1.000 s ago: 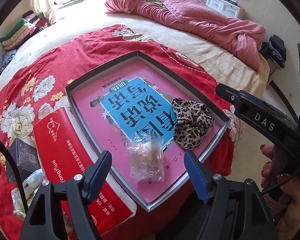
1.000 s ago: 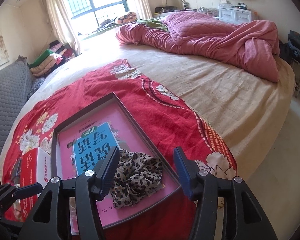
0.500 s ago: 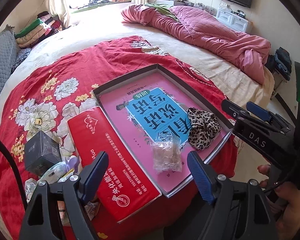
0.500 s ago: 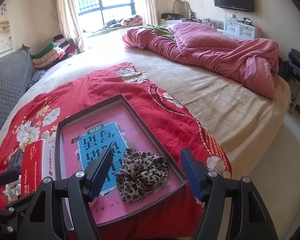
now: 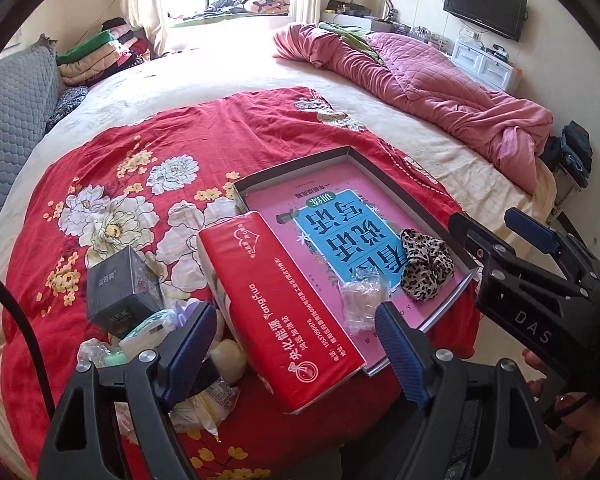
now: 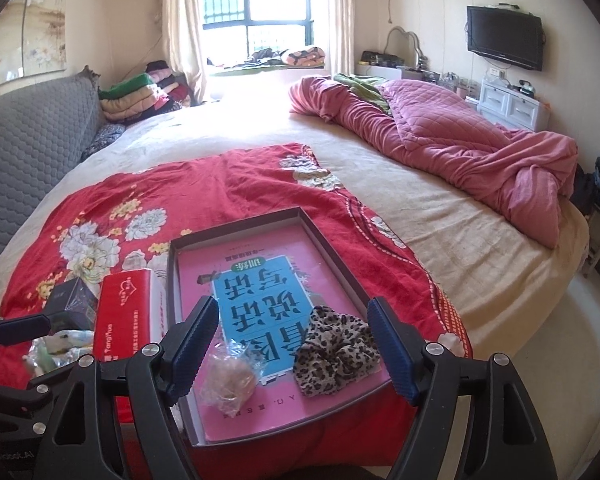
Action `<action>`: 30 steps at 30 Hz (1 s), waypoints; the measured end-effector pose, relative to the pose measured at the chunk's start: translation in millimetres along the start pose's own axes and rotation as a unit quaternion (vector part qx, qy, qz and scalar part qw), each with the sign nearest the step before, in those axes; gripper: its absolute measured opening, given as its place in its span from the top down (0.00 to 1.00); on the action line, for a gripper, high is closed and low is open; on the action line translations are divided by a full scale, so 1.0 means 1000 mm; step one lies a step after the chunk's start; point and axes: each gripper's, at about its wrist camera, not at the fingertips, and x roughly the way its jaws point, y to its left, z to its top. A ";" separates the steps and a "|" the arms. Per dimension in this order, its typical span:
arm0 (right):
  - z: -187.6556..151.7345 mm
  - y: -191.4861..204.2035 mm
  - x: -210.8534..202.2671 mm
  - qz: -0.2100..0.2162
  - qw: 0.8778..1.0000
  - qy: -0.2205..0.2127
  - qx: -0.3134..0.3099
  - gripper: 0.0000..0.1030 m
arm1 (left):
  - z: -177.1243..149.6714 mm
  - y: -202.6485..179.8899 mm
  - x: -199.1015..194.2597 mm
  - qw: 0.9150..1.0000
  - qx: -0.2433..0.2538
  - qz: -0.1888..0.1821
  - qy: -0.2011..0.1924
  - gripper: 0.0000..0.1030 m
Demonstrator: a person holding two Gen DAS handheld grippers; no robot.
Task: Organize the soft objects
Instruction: 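Withdraw the right gripper from the tray back toward the pile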
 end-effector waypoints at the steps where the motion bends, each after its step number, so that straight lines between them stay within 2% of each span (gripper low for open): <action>1: 0.000 0.005 -0.003 0.003 1.000 -0.003 -0.006 0.24 | -0.001 0.003 -0.002 1.000 -0.003 0.000 -0.002 0.21; 16: 0.007 0.065 -0.037 0.047 0.997 -0.019 -0.059 0.24 | -0.016 0.061 -0.041 0.998 -0.047 0.027 -0.017 0.21; 30: 0.004 0.124 -0.058 0.098 0.988 -0.025 -0.112 0.24 | -0.034 0.145 -0.074 0.991 -0.118 0.057 -0.025 0.21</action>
